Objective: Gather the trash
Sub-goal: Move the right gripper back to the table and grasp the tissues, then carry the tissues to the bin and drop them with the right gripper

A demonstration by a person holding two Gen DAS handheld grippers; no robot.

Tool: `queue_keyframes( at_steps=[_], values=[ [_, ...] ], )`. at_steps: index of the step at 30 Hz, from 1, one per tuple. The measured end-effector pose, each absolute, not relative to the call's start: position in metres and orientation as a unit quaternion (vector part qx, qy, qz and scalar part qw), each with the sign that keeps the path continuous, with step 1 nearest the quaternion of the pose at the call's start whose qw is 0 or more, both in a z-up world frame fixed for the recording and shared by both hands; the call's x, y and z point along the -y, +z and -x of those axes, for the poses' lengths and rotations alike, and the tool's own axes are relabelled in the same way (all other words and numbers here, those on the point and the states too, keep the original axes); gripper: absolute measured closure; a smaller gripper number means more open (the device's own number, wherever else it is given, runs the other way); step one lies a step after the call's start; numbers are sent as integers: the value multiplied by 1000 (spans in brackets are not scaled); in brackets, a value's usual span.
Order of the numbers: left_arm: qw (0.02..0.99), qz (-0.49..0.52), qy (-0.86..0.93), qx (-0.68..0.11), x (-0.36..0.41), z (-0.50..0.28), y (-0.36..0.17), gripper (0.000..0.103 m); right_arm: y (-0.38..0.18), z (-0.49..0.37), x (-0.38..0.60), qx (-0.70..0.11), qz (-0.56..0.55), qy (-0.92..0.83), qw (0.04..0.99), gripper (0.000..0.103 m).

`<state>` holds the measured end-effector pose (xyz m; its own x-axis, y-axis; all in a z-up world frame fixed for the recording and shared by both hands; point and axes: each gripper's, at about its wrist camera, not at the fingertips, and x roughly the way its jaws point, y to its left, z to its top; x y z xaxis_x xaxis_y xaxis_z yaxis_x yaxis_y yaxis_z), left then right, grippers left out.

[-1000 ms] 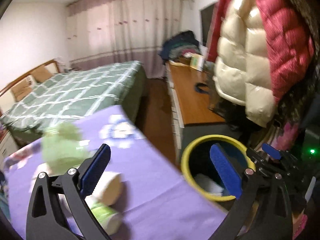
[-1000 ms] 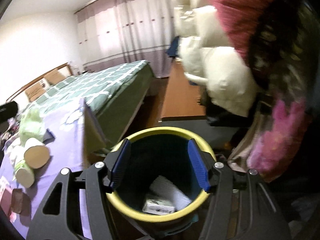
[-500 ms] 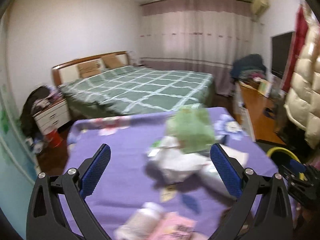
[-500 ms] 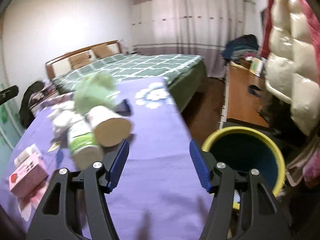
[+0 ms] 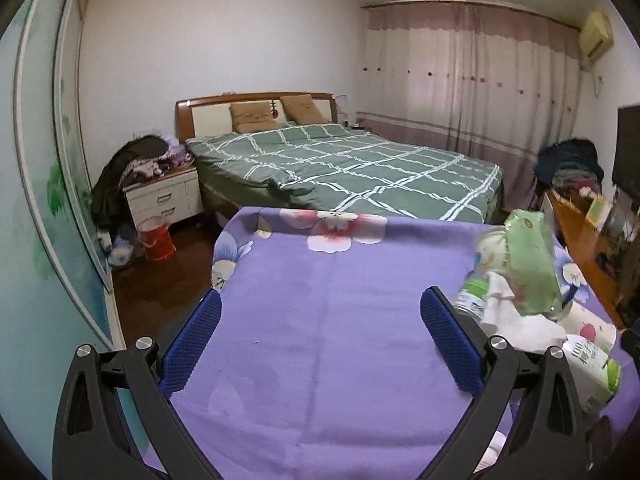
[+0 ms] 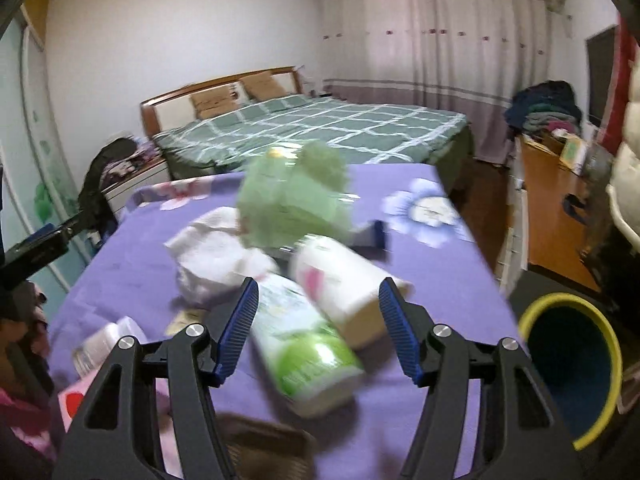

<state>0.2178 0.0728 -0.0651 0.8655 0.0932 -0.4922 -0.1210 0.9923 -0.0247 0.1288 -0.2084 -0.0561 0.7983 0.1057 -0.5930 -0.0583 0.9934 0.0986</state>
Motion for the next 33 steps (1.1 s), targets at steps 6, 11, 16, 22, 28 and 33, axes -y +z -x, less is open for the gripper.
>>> queue_keyframes(
  at_steps=[6,11,16,22,28,33],
  values=[
    [962,51,78,-256,-92,-218,-73,5,-65,-171,166,-351,-11,93,932,43],
    [959,44,118,-254,-96,-213,-76,5,-79,-198,141,-384,22,97,918,43],
    [958,41,115,-261,-94,-217,-80,5,-92,-214,137,-412,37,82,906,45],
    [957,39,115,-264,-93,-217,-81,5,-92,-214,136,-408,47,82,908,75],
    [957,40,114,-266,-92,-216,-81,5,-79,-206,141,-397,26,107,911,99],
    [957,39,112,-265,-90,-217,-82,5,-56,-189,151,-379,-12,141,914,99]
  ],
)
